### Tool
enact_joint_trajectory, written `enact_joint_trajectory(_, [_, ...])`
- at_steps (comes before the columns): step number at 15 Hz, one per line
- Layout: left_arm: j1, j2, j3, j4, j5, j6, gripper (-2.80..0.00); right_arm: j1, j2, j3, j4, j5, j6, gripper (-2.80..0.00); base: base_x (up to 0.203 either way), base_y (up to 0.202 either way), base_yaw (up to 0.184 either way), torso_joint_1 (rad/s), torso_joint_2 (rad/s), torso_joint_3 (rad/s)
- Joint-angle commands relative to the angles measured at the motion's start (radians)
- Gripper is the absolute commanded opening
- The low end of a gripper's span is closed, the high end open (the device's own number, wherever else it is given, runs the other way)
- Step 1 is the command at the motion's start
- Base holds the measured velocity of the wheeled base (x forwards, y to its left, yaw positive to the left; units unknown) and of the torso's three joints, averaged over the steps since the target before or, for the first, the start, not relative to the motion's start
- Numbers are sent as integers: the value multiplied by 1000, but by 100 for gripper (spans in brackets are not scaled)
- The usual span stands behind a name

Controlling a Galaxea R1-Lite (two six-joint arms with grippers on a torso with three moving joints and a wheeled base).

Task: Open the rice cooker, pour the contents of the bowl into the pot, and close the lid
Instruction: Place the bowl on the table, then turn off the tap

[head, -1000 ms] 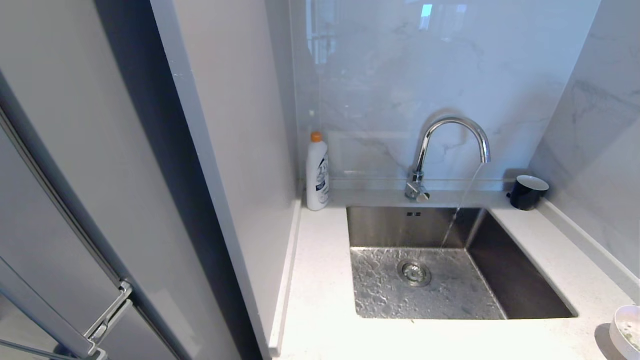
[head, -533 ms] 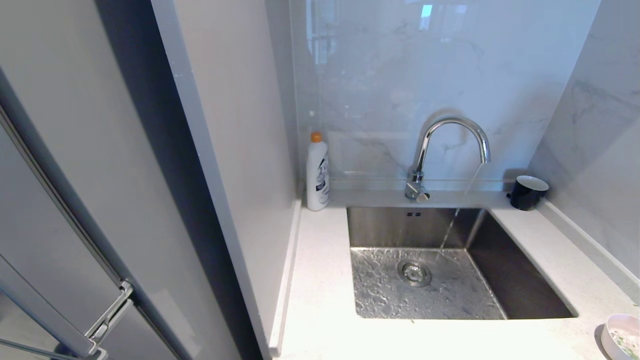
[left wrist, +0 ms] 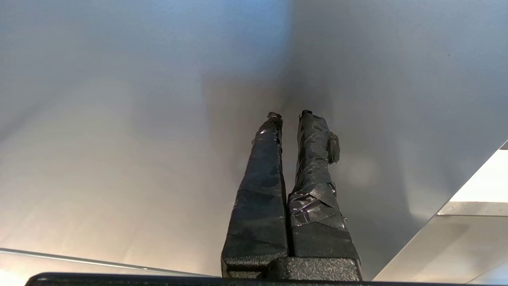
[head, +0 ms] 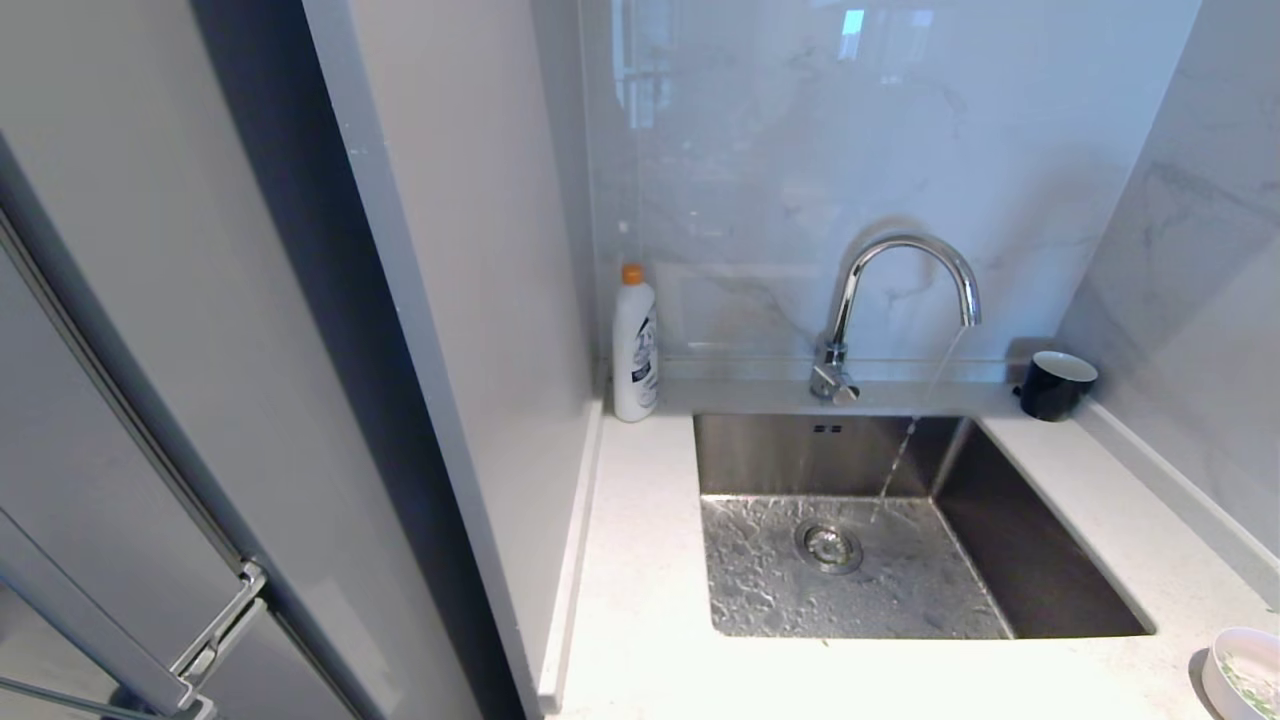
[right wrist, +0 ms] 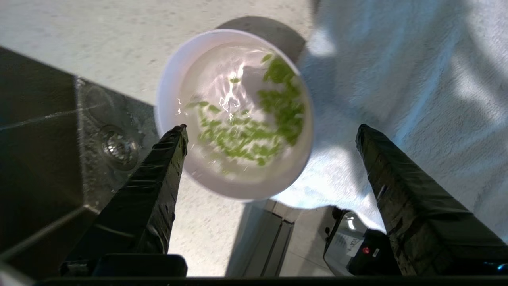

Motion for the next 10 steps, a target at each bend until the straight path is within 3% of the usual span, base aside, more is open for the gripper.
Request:
enact_joint_trajectory(1, [0,0,0,1,0,0,-280,27,-112,-69,120,18,3,0,0,0,0,0,0,0])
enact_joint_trajectory(5, [0,0,0,1,-1,0,-280,260,-261,-99,214,39,83,0,0,0,0,0,0,0])
enact_joint_trajectory(10, [0,0,0,1,0,0,-280,674,-294,-167,275,-11,288,0,0,0,0,0,0,0])
